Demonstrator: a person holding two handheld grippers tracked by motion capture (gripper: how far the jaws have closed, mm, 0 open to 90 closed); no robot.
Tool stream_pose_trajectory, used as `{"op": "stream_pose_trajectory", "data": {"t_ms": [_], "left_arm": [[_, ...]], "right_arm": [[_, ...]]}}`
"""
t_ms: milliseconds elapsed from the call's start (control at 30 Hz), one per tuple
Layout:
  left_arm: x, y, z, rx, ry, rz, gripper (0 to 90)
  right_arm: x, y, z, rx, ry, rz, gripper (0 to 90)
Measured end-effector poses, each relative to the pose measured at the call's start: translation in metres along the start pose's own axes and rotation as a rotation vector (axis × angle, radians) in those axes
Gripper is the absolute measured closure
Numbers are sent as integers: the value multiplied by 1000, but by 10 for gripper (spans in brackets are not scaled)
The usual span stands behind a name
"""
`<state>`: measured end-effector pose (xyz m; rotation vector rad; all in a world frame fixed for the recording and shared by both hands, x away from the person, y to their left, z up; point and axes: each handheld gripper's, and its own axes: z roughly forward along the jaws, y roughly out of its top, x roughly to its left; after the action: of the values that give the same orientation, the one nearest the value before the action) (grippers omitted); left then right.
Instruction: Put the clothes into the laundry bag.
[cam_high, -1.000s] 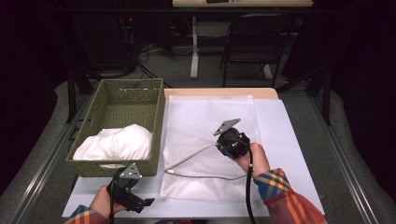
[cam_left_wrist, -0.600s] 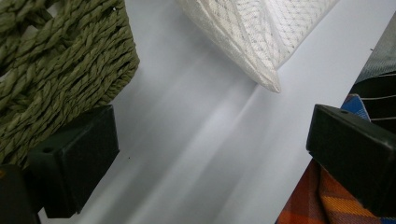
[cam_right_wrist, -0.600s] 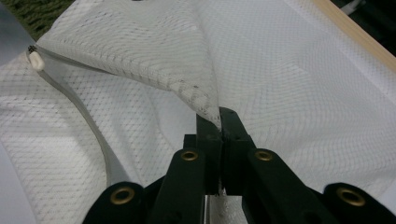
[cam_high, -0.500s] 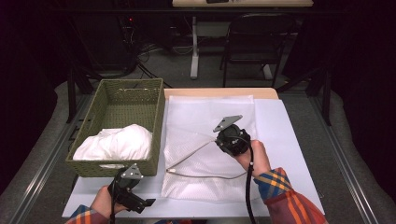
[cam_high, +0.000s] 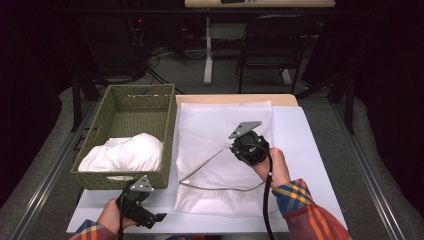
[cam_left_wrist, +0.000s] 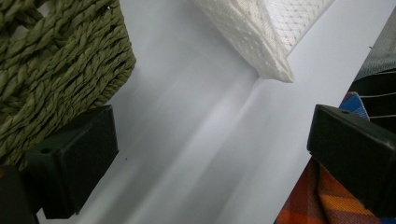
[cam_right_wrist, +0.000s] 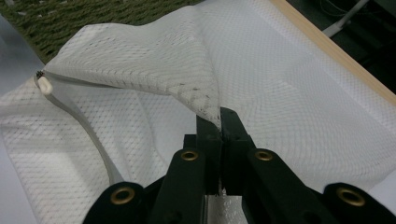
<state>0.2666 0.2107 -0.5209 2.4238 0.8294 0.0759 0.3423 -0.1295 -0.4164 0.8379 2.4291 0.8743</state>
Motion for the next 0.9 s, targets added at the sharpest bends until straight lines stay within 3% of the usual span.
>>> {"op": "stream_pose_trajectory", "data": {"t_ms": [133,167,200,233,367,433,600,900], "left_arm": [[0,0,0,4,-9,17,15],[-1,1,-1,9,-14,43,11],[-1,1,-1,9,-14,43,8],[-4,2,-3,13,-14,76,8],[-7,5,-8,29,-21,123,3],[-10,7,-17,28,-28,167,4],[-10,11,-30,9,-50,197,1],[-4,32,-72,-13,-9,255,0]], "right_arm": [[-1,1,-2,-7,-2,7,886],[-3,-1,-1,-2,0,10,886],[-3,-1,-1,-2,0,10,886],[-4,-2,2,6,-2,15,886],[-3,-3,4,11,0,11,886],[-3,-3,5,11,2,6,886],[-3,-4,7,19,9,6,886],[-5,-5,11,25,16,3,886]]}}
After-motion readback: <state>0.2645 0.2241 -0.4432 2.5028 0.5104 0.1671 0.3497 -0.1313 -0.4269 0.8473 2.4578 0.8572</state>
